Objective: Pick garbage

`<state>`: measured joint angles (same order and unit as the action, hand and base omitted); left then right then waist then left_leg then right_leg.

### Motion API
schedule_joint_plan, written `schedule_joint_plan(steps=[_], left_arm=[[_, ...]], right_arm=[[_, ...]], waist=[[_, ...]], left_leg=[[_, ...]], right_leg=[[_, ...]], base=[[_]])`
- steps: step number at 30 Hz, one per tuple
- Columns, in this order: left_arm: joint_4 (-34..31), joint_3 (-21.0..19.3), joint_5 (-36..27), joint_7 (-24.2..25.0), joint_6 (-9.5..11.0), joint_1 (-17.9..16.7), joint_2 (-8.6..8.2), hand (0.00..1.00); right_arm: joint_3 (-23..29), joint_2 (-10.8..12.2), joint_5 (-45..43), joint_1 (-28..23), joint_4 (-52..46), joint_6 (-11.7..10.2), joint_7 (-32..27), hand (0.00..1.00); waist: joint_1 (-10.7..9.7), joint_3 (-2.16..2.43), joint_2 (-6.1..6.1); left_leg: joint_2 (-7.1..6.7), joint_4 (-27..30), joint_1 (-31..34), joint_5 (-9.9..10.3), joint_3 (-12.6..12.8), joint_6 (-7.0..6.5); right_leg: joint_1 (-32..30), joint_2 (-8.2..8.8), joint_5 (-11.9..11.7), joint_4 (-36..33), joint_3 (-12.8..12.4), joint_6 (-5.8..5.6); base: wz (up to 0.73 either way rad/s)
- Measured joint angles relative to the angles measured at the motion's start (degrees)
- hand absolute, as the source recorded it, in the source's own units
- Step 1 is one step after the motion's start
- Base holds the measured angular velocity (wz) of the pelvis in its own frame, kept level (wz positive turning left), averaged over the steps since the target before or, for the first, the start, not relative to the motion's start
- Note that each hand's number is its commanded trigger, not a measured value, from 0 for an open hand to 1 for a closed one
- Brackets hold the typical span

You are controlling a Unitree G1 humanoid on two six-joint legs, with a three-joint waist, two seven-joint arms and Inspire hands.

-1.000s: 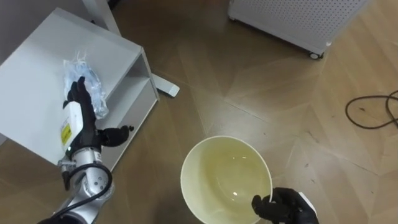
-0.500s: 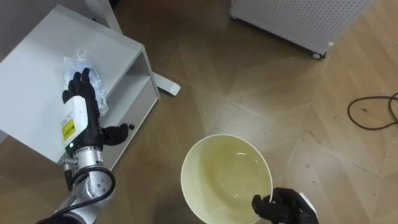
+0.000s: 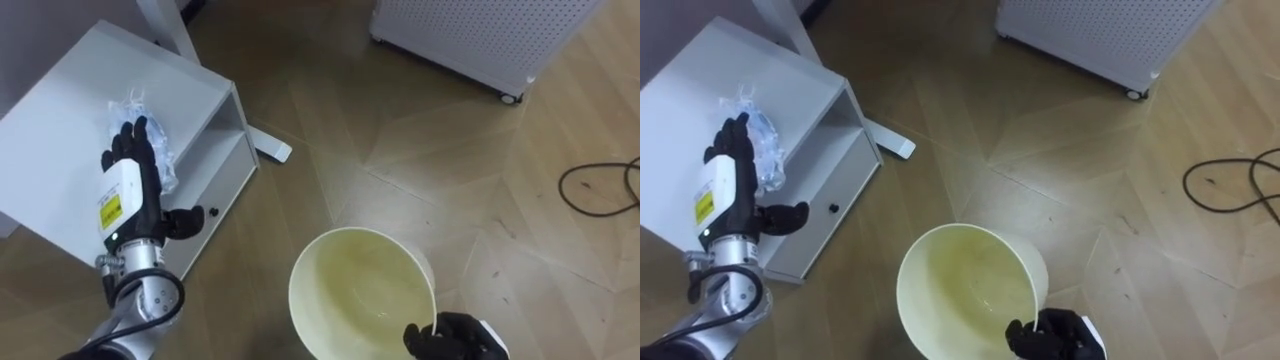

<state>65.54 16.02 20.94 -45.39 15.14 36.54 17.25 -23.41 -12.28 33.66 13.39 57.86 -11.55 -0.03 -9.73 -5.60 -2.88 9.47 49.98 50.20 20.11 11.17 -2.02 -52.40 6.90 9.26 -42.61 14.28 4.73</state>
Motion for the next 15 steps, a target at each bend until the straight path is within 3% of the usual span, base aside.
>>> schedule_joint_plan(steps=[7, 15], left_arm=[[2.0, 0.1, 0.0, 0.0, -2.6, 0.3, 2.60, 0.00], [2.7, 0.1, -0.9, 1.5, -4.9, 0.3, 3.98, 0.00]], right_arm=[[0.0, -2.0, 2.0, 0.0, -2.5, 1.2, 0.7, 1.00], [-0.1, -2.3, 2.5, 0.0, -3.2, 1.7, 0.6, 1.00]], waist=[[-0.2, -0.21, -0.37], [-0.6, -0.18, -0.32]], left_leg=[[0.39, 1.3, 3.2, 0.2, -0.4, -0.16], [-0.25, 1.3, 3.8, 0.2, -0.7, -0.22]], right_leg=[[-2.6, -0.01, -0.1, -0.5, 0.6, 0.10], [-3.0, 0.68, 0.5, -1.2, 0.9, 0.00]], base=[[0.00], [0.05]])
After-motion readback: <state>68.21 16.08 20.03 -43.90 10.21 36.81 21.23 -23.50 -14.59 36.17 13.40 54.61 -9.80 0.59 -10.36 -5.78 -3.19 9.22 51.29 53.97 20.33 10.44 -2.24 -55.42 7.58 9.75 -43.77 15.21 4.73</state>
